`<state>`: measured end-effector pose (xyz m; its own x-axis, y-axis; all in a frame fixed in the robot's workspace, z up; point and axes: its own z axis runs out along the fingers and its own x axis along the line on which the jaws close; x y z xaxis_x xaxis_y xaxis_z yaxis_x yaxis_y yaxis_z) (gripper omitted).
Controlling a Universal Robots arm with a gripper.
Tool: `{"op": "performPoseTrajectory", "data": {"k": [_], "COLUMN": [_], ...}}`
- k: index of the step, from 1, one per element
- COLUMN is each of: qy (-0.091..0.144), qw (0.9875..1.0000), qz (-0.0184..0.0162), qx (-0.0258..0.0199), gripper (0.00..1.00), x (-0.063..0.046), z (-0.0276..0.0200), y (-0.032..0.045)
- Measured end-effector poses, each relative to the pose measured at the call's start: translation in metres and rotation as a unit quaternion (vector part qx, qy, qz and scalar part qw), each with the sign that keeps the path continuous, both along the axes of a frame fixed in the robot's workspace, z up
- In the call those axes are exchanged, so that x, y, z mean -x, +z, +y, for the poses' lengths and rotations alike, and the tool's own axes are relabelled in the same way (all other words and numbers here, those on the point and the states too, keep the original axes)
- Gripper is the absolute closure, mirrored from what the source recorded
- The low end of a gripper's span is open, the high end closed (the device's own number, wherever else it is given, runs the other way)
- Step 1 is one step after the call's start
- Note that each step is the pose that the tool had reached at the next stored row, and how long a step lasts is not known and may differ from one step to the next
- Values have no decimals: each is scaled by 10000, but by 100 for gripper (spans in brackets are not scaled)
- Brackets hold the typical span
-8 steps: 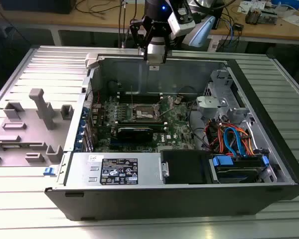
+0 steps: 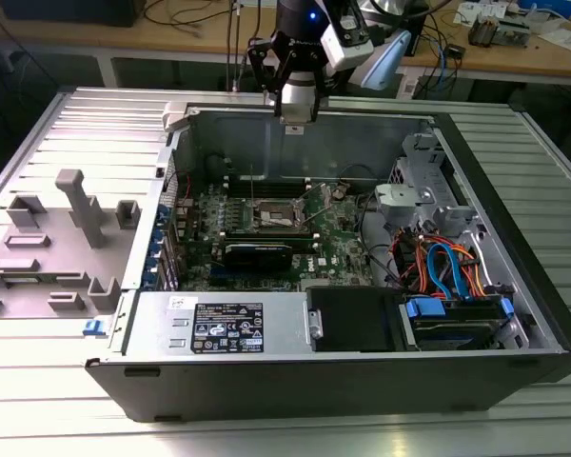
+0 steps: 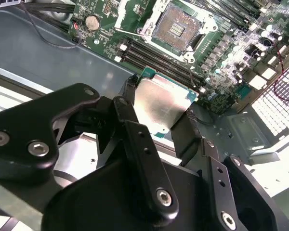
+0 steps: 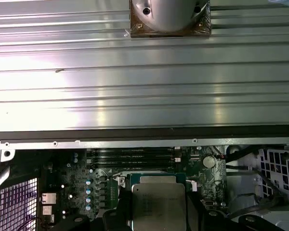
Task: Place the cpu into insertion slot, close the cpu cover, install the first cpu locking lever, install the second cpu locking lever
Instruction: 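Place the cpu into insertion slot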
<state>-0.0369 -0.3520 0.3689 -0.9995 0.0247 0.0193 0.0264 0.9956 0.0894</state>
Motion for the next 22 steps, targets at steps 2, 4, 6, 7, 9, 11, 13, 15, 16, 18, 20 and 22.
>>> {"op": "performPoseTrajectory", "data": {"k": [2,4,6,7,9,11,13,15,16,18,20,22], "qy": [0,0,0,0,0,0,-1,0,0,1,0,-1], "qw": [10000,10000,10000,10000,10000,10000,10000,10000,10000,10000,10000,10000], "qz": [0,0,0,0,0,0,0,0,0,0,0,0], "qx": [0,0,0,0,1,1,0,0,0,0,0,0], "gripper": [46,46,46,46,46,46,46,46,46,46,46,46], "x": [0,0,0,0,0,0,0,0,0,0,0,0], "z": [-9,-10,-11,-13,-20,-30,-39,-41,-41,-47,-54,-59], "y": [0,0,0,0,0,0,0,0,0,0,0,0]}}
